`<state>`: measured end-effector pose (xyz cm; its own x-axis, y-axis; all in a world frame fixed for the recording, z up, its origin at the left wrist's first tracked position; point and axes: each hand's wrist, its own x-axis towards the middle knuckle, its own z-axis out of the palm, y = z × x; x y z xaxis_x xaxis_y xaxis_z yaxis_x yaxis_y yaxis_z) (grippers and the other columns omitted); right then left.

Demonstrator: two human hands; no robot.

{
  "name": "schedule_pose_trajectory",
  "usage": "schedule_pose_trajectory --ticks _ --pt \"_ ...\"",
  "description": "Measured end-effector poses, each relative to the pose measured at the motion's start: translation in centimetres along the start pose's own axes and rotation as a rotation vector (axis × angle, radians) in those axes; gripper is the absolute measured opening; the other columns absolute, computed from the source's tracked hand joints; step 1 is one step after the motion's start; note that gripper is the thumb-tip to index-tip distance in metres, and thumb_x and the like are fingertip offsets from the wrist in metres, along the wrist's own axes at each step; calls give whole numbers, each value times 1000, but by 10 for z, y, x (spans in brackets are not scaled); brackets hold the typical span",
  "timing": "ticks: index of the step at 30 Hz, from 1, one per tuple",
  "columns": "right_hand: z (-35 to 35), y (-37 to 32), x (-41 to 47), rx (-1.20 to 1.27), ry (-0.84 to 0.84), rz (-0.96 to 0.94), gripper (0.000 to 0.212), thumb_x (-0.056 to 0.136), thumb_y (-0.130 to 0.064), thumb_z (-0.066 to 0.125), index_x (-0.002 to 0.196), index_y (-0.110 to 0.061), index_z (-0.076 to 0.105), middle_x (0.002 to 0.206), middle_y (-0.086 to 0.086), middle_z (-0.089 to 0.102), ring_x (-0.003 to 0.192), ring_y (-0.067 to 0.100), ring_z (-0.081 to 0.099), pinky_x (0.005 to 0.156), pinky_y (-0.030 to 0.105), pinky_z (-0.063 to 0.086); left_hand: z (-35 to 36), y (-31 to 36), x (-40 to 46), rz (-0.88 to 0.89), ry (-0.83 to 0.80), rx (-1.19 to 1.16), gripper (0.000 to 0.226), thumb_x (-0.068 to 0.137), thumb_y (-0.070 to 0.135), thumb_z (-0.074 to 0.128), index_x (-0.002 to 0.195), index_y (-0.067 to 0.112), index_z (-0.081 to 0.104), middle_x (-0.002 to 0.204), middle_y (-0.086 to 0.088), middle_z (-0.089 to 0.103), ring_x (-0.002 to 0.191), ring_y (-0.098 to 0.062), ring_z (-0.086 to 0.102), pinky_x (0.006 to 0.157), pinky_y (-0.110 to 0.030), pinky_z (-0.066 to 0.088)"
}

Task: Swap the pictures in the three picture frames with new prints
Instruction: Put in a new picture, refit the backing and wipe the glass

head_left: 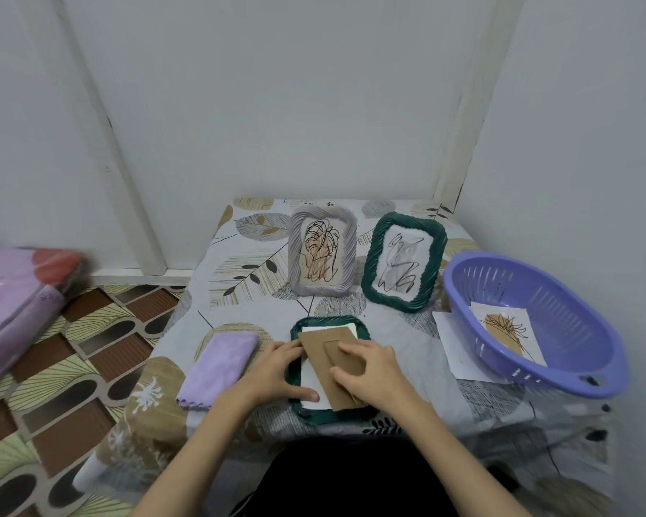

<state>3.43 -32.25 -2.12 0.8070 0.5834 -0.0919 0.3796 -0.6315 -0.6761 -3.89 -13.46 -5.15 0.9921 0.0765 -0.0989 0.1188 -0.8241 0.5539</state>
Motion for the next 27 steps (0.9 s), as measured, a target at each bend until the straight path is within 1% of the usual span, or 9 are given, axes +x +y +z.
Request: schedule_pose_trajectory --ticks 1,4,7,11,15,18,20,23,27 --pt "2 -1 0 -8 1 12 56 80 -43 61 133 -29 48 140 2 41 127 20 27 107 33 28 0 1 -1 2 6 -2 137 26 100 30 140 23 37 148 12 26 118 -11 25 98 -17 19" --pt "4 -2 5 -32 13 46 57 81 -45 58 134 -28 47 140 2 42 126 22 27 107 33 28 1 1 -1 -16 13 -7 139 25 101 30 141 24 34 151 11 25 124 -15 26 102 -19 20" --pt "7 -5 10 -92 18 56 59 80 -49 55 135 -28 46 139 -1 45 122 23 30 105 33 30 2 0 -1 -23 19 -2 139 26 101 30 140 22 35 151 9 26 125 -16 27 103 -21 21" --pt "10 -8 11 -151 30 68 59 81 -48 53 136 -26 45 137 2 45 118 25 31 102 33 30 3 0 -2 -7 43 9 137 29 101 31 140 20 36 150 10 26 123 -12 28 106 -22 22" --pt "10 -8 9 -142 16 77 59 83 -47 53 137 -26 43 137 4 43 119 25 30 103 34 29 6 -1 -2 -11 70 2 138 31 99 36 141 17 35 153 9 21 133 -13 26 109 -24 20" --pt "12 -7 9 -148 23 79 59 82 -47 54 137 -26 43 137 4 42 118 26 30 103 34 30 5 -4 -2 -24 66 -58 137 31 99 38 140 17 37 148 14 25 131 -11 27 107 -20 20" --pt "14 -7 9 -164 31 79 60 82 -48 53 137 -26 43 138 5 41 118 26 30 103 34 29 4 -5 -2 -34 71 -114 133 32 98 42 139 18 40 149 11 29 132 -12 29 106 -19 20" --pt "14 -7 9 -177 39 87 61 83 -49 53 138 -25 41 138 6 38 118 26 29 104 34 28 3 -8 0 -42 81 -176 129 33 94 50 138 19 41 149 4 32 135 -12 30 112 -25 22" --pt "15 -6 9 -172 47 88 62 83 -49 53 138 -25 41 139 6 36 119 26 29 105 34 27 -1 -7 2 -42 69 -153 131 31 95 47 137 18 43 144 3 37 130 -7 31 107 -18 18"
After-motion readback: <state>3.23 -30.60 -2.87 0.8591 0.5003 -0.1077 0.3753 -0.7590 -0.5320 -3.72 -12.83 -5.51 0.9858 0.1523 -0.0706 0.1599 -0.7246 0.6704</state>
